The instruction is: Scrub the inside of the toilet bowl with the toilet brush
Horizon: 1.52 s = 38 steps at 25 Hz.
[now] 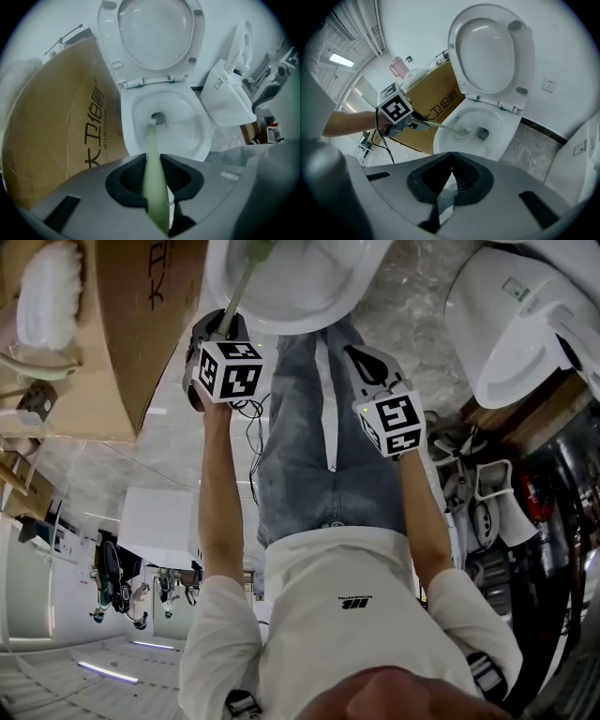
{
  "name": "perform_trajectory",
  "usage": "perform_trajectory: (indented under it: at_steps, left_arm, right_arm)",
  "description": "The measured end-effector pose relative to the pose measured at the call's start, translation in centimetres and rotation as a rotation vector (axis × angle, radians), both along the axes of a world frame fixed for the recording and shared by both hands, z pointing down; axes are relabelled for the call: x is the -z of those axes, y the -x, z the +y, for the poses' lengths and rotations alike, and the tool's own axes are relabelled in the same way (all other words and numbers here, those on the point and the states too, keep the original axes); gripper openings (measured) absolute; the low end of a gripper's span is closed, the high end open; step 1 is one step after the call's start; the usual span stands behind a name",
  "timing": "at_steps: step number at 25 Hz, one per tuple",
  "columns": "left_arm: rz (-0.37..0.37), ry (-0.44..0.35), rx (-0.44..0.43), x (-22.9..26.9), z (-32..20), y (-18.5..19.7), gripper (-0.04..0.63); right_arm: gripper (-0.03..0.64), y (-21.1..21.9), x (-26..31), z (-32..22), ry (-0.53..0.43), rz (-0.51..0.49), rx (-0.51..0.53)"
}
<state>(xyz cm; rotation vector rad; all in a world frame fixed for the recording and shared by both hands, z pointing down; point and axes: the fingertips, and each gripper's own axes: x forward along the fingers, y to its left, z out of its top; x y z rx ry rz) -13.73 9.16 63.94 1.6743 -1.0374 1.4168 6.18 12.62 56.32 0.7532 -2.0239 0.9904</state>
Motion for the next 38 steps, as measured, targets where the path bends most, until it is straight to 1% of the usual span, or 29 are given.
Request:
perform_trajectory:
  at_steps: [6,12,22,28,34,38]
  left_arm:
    - [0.012,0.025,0.018,0.0,2.3,-0.2,0.101]
    - [0.045,0.059,0.052,0.0,4.3,-1.1,0.101]
    - [0.083,0.106,0.084,-0.3,6.7,-2.6,0.101]
    - [0.129,0.11,0.158,-1.0,6.3,-3.7,0.101]
    - [0.19,0.13,0.275,-2.0,5.7,-4.3,0.101]
    - [0.204,0.137,0.306,-2.5,5.2,-4.7,0.101]
  right_arm:
    - [-0.005,0.3,0.0,0.5,0.001,-0.003,0.004]
    - [-0.005,0.2,-0.1,0.8,0.003,0.0,0.01]
    - [-0.005,0.6,-0.2,0.8,0.011,-0.004,0.015]
    - [-0.005,0.6,-0.6,0.6,0.021,-0.003,0.016]
    - [-0.005,0.5,-0.8,0.0,0.031,0.001,0.014]
    - [-0.005,0.6,-1.0,-0.6,0.034,0.001,0.012]
